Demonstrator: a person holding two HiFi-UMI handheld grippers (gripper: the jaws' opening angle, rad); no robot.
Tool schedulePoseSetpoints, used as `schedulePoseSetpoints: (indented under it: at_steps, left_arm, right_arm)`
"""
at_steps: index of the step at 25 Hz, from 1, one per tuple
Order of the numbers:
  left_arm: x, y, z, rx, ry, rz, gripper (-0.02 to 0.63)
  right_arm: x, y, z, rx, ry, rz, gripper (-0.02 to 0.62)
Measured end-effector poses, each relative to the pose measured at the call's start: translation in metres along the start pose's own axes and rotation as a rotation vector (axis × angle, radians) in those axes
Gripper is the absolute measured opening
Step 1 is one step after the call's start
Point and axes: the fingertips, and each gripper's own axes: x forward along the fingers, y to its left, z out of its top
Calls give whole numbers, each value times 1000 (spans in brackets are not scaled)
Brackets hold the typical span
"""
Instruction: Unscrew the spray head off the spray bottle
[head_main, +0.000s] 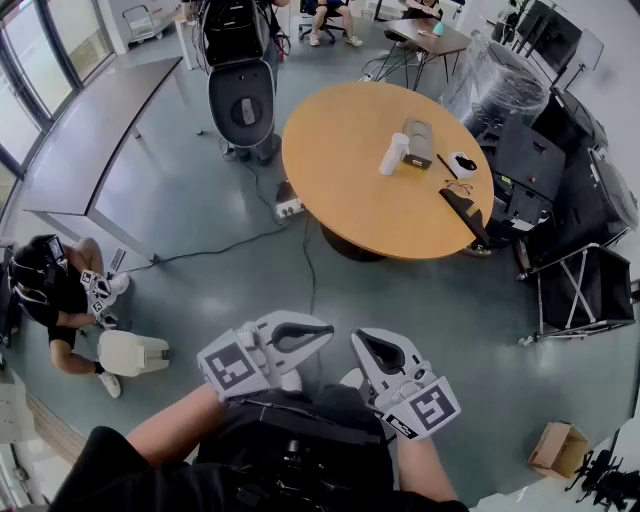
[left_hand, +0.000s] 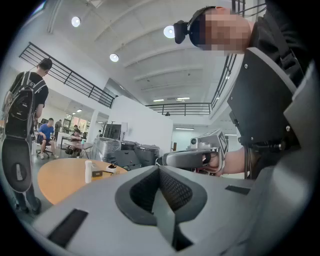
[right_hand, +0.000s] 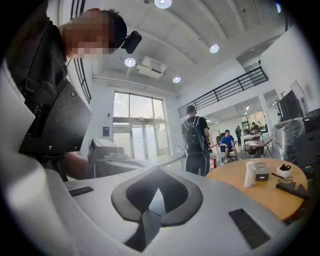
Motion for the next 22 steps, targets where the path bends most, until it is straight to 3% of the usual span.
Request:
schedulePoseSetpoints:
  at_steps: [9,22]
  left_arm:
    - [36,37,3,9,10,34,2]
    - [142,80,21,6,8,79,2]
  right_arm:
    - [7,-51,4,12,-18,31,-3]
    - [-9,-163,26,-3,-18,88,-3]
